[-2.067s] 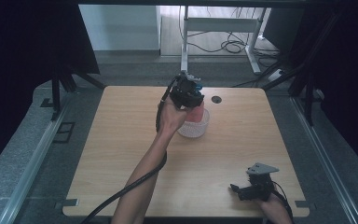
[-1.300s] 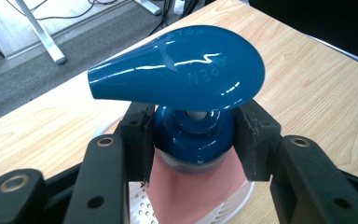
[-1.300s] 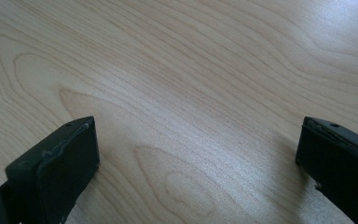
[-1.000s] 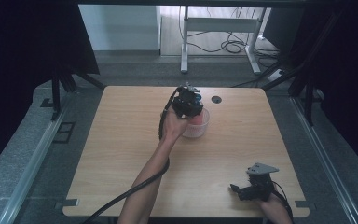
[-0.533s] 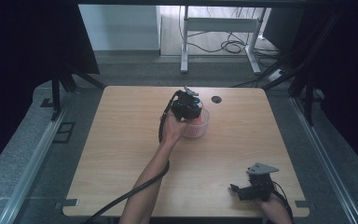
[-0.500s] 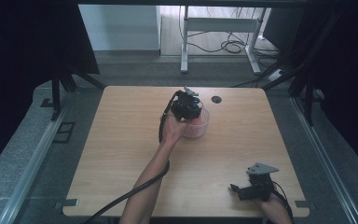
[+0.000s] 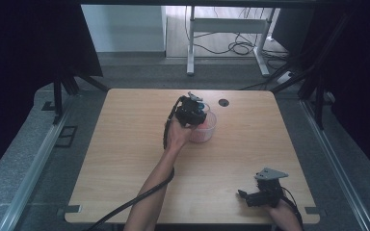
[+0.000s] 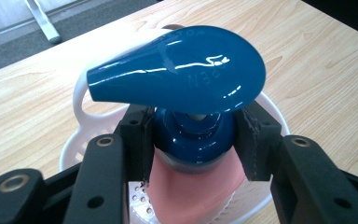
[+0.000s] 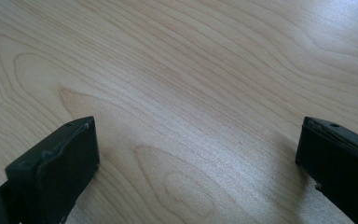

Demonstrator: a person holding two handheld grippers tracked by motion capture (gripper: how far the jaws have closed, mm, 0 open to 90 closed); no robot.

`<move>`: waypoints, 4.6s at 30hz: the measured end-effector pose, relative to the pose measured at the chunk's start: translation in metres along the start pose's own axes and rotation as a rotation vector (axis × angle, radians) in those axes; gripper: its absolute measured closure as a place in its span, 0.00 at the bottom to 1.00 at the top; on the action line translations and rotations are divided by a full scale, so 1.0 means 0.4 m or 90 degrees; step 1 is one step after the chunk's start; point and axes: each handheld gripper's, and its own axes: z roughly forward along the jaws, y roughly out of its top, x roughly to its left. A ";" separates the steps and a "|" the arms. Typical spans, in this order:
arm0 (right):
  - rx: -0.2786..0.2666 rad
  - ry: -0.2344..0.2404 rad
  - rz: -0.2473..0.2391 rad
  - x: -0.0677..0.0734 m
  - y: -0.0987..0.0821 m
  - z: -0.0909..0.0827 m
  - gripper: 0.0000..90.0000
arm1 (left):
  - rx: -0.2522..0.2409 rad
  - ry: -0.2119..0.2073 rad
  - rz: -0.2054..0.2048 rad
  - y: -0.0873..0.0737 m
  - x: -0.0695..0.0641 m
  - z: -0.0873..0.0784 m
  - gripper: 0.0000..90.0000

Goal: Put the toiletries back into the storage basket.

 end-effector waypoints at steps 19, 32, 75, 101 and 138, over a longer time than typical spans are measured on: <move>0.000 0.003 -0.002 0.001 0.000 0.000 0.00 | 0.002 0.020 0.021 -0.006 -0.009 -0.005 0.50; -0.001 0.003 -0.003 0.001 0.000 0.000 0.00 | -0.007 0.007 0.011 0.002 -0.014 -0.033 0.28; -0.001 0.004 -0.003 0.001 0.000 0.000 0.00 | -0.007 -0.019 0.037 -0.046 -0.015 -0.127 0.13; -0.001 0.003 -0.003 0.002 0.000 0.000 0.00 | -0.013 -0.035 0.052 -0.086 -0.026 -0.178 0.13; 0.000 0.003 -0.002 0.002 -0.001 -0.001 0.00 | -0.029 -0.047 0.055 -0.160 -0.031 -0.255 0.13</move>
